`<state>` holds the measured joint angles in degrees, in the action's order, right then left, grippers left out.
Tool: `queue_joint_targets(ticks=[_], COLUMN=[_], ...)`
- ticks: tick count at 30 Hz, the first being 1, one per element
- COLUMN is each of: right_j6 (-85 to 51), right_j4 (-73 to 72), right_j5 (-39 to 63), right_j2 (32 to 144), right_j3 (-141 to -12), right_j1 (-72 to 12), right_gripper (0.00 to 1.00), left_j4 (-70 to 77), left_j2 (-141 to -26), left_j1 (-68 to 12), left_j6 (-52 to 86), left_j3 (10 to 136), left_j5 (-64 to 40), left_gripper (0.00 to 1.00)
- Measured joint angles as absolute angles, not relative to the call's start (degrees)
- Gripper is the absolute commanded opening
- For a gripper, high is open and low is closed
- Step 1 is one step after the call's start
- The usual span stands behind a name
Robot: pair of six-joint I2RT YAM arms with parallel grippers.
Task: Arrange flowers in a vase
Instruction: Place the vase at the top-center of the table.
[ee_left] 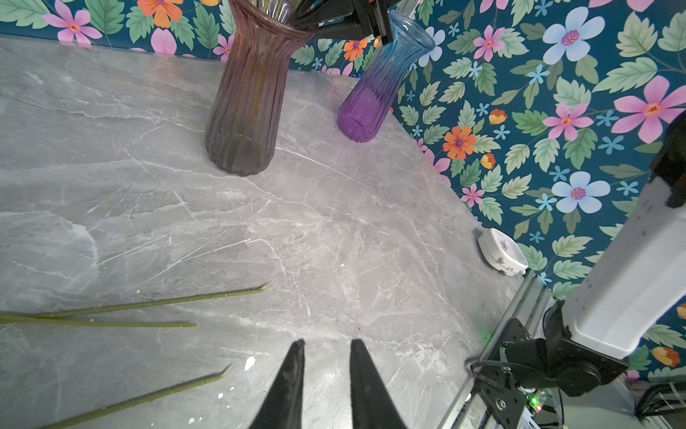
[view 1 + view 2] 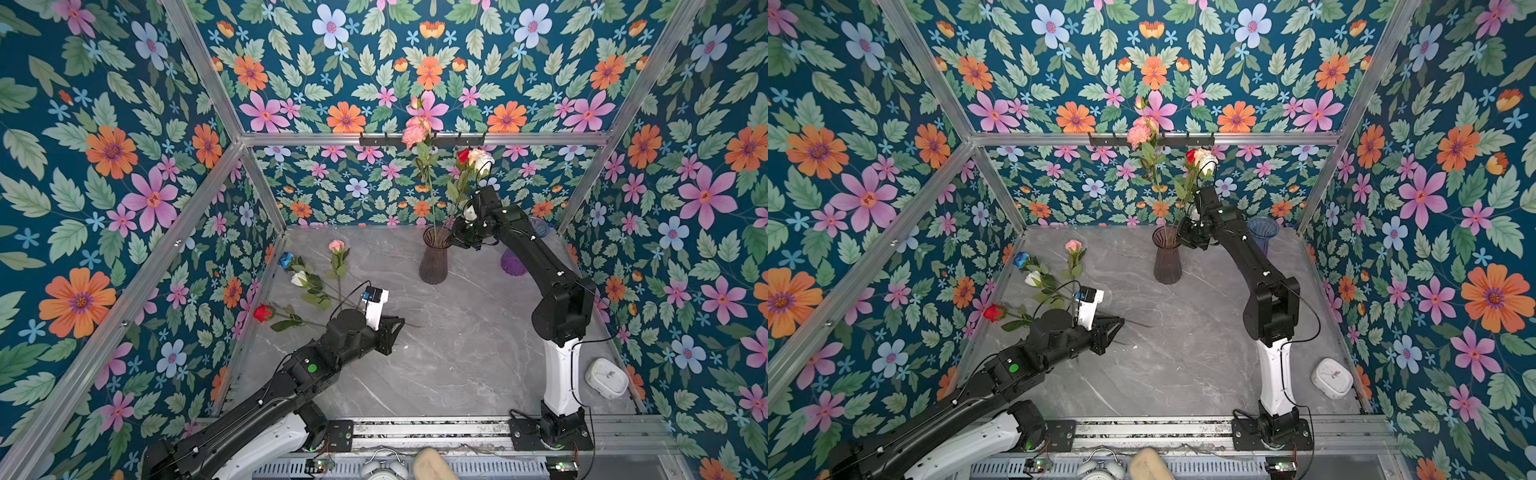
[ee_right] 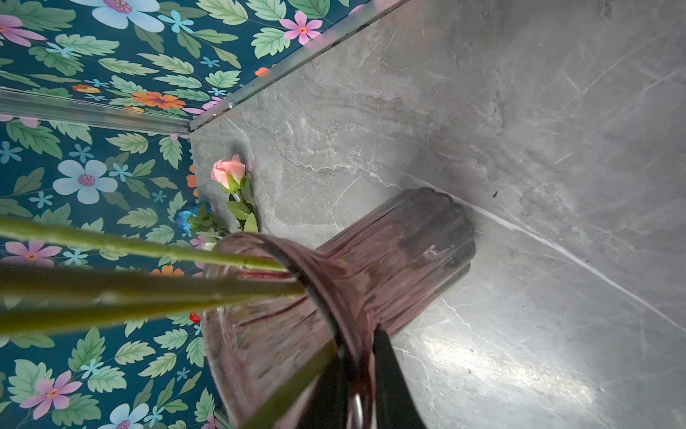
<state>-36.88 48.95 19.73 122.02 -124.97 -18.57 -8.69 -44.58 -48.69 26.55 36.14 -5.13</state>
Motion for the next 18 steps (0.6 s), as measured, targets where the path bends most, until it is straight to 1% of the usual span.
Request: queue_joint_targets(ticks=[3, 7, 16, 17, 18], right_j6=[-36.9, -36.9, -36.9, -36.9, -36.9], right_j4=[47.4, 46.7, 46.6, 46.5, 46.5], right_j5=[20.1, 20.7, 20.8, 20.8, 20.7], right_j2=[122.0, 122.7, 123.1, 123.0, 123.0], right_j3=[-126.3, -127.9, -128.1, -127.7, -127.2], right_j1=[-18.6, -18.8, -18.9, -18.9, -18.9], right_gripper=[0.33, 0.39, 0.4, 0.41, 0.44], left_j4=[-9.0, -9.1, -9.6, -9.8, -9.9], left_j2=[-43.9, -43.4, -43.2, -43.2, -43.2], left_j1=[-48.7, -48.7, -48.7, -48.7, -48.7], left_j6=[26.4, 26.4, 26.3, 26.3, 26.3], left_j3=[36.1, 36.1, 36.1, 36.1, 36.1], left_j5=[-5.1, -4.6, -4.4, -4.4, -4.4], left_gripper=[0.25, 0.25, 0.25, 0.25, 0.25])
